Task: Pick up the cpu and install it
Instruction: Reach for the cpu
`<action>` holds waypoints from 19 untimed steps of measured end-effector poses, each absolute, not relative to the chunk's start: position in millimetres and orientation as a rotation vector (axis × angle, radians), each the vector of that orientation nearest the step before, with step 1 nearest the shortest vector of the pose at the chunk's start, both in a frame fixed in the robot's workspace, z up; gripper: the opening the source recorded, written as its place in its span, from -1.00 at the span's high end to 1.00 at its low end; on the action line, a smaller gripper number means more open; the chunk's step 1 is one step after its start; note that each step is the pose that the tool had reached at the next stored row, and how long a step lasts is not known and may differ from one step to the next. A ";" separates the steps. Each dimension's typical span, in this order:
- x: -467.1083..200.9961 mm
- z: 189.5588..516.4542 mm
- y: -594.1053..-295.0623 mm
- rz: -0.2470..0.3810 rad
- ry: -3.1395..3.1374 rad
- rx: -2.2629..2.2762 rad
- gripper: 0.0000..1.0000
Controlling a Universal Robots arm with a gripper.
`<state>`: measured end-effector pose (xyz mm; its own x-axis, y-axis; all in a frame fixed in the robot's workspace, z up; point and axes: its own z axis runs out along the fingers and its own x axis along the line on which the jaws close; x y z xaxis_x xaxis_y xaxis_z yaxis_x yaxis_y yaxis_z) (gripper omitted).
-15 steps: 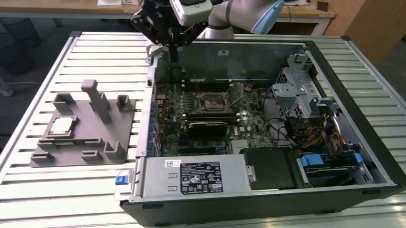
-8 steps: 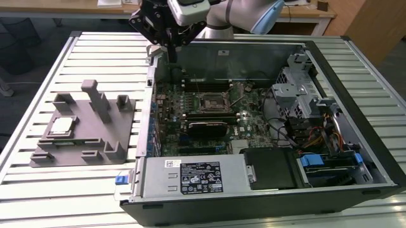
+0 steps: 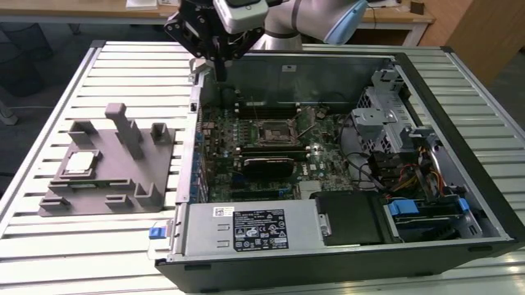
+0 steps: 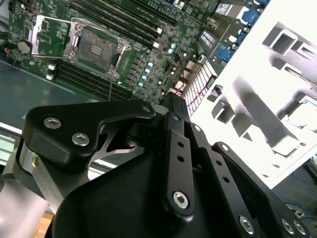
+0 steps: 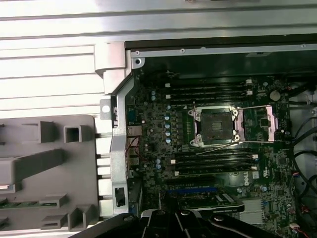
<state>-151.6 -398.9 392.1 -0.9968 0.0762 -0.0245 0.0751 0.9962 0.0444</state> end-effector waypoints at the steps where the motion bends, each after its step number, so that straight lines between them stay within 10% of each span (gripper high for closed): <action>1: -152.0 392.1 -398.9 0.068 3.113 0.118 0.79; 19: -158.3 391.7 -398.9 0.068 3.112 0.118 0.79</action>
<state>-158.3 -398.9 391.7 -0.9968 0.0762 -0.0245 0.0750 0.9962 0.0444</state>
